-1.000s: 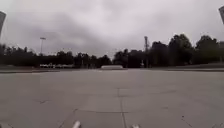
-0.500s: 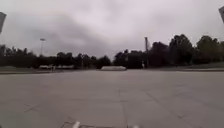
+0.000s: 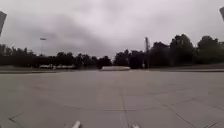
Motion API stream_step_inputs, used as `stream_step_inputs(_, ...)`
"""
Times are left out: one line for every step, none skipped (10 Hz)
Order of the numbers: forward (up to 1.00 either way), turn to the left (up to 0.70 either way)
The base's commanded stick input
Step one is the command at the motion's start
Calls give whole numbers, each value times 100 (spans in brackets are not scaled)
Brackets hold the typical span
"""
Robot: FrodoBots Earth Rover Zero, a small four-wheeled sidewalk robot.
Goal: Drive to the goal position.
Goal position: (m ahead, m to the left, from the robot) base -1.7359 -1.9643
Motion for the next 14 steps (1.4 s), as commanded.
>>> stream_step_inputs(70, 0)
stream_step_inputs(70, 0)
stream_step_inputs(70, 0)
stream_step_inputs(70, -1)
stream_step_inputs(70, -5)
stream_step_inputs(70, 0)
stream_step_inputs(70, 0)
stream_step_inputs(70, 0)
stream_step_inputs(70, 0)
stream_step_inputs(70, 0)
stream_step_inputs(70, 0)
stream_step_inputs(70, 0)
stream_step_inputs(70, 0)
stream_step_inputs(70, 0)
